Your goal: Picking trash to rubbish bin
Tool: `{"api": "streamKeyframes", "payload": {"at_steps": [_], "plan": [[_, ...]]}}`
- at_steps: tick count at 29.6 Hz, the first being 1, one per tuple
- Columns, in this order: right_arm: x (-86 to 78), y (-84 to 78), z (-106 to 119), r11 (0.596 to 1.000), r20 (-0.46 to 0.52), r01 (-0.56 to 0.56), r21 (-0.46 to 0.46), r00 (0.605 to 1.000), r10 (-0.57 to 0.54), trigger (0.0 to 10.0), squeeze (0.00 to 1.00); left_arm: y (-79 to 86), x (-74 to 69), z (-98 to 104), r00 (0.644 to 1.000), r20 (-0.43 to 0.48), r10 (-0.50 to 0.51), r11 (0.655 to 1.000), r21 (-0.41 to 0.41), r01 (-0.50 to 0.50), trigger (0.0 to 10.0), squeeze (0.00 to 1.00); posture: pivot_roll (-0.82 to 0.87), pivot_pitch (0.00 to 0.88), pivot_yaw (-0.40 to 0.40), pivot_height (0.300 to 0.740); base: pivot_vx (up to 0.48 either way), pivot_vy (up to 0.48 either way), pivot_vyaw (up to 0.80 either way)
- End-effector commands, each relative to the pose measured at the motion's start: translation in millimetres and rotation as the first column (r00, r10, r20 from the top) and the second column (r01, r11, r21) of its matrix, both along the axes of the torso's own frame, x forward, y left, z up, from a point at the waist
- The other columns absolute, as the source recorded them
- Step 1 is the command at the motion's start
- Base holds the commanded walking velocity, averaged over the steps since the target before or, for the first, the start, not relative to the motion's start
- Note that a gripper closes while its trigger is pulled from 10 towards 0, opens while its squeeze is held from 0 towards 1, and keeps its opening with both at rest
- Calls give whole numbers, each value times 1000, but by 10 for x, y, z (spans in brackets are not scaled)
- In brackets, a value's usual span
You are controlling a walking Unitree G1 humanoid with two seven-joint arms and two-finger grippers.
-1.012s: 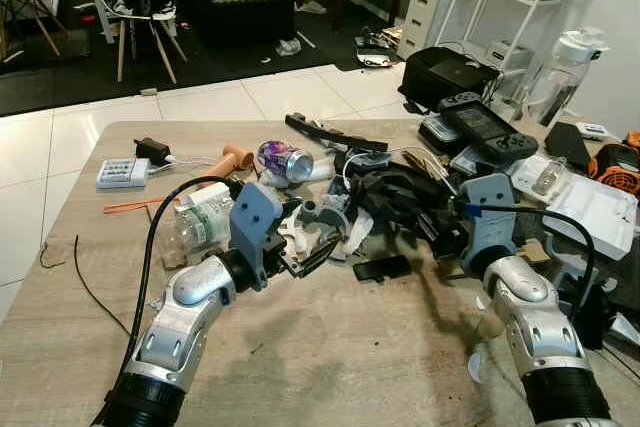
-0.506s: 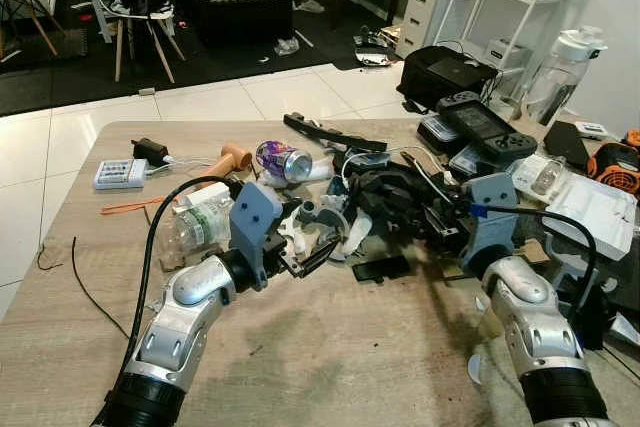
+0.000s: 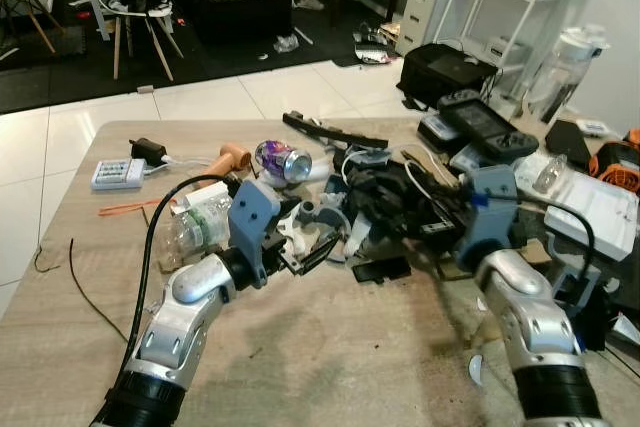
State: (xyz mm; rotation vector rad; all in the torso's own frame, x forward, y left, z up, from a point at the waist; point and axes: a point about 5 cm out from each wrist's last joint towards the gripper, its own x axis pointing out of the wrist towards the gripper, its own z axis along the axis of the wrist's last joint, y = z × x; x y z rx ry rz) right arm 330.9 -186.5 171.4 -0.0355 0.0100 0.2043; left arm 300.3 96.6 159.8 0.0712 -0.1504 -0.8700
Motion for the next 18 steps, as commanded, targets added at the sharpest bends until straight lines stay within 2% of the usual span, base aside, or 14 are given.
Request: {"api": "streamKeyframes", "payload": {"at_steps": [1,8,13,14,16,17,18], "plan": [[6,54,112,1000,30,-4,12,1000,4,0,0,-4,-2,9,1000,2,-5,1000,-6,5,10000,0,-118,97,-9,740,0,0,0],[15,206,511,996,183,-53,71,982,39,0,0,23,7,31,1000,6,-5,1000,-9,5,10000,0,-109,93,-7,740,0,0,0],[15,226,557,995,187,-71,64,981,57,0,0,33,12,28,1000,7,-2,1000,-8,2,10000,0,-107,82,-8,740,0,0,0],[47,165,441,999,142,-52,-12,988,54,3333,992,33,19,31,1000,8,0,1000,-7,0,10000,0,-107,79,-7,740,0,0,0],[54,144,401,998,125,-46,-40,991,51,3333,992,33,22,32,1000,9,2,1000,-7,-1,10000,0,-107,79,-7,740,0,0,0],[58,133,367,996,114,-63,-56,991,69,10000,1000,37,27,36,1000,10,2,1000,-6,-2,10000,0,-108,74,-7,740,0,0,0],[63,121,335,995,105,-82,-59,991,88,10000,1000,40,31,40,1000,12,3,1000,-5,-3,10000,0,-108,74,-7,740,0,0,0]]}}
